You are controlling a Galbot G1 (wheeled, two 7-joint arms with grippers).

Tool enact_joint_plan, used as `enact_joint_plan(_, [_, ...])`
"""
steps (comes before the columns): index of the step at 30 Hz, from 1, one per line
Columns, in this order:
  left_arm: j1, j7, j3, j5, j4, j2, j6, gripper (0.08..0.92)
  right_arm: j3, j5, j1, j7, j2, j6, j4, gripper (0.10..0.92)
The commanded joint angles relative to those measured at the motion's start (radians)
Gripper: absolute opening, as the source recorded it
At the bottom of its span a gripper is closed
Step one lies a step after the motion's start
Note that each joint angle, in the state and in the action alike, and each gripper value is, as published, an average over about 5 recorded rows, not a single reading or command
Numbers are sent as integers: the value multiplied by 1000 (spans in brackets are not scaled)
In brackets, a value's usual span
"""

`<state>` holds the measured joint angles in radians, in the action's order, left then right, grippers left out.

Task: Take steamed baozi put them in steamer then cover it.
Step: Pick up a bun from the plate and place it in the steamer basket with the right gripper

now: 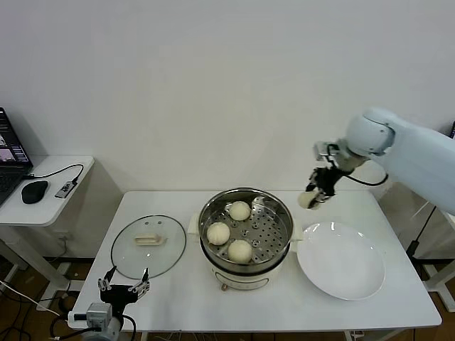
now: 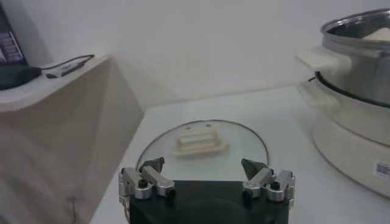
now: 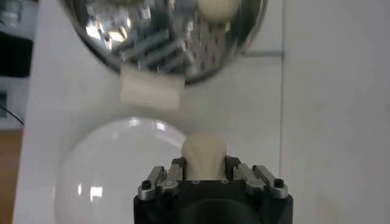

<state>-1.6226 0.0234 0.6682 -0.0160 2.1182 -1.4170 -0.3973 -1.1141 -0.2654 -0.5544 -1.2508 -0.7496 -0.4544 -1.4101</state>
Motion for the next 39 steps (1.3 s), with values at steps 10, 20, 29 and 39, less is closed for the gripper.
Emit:
enact_joint_plan(10, [8,3,3,-8,9,-5,-2,823,-116,-175,-24,57,-192,-157,24,419])
enact_joint_plan(20, [14,2,6,-16,1,-4,-1,823,-93,-111,80,117,-228,-179,74,420])
enact_joint_plan(29, [12,2,4,-18,-8,-4,0,823,-70,-60,149,130,-248,-182,99,422])
enact_joint_plan(39, [13,3,-2,-20,-15,-6,-1,823,-50,-26,182,137,-250,-184,108,437])
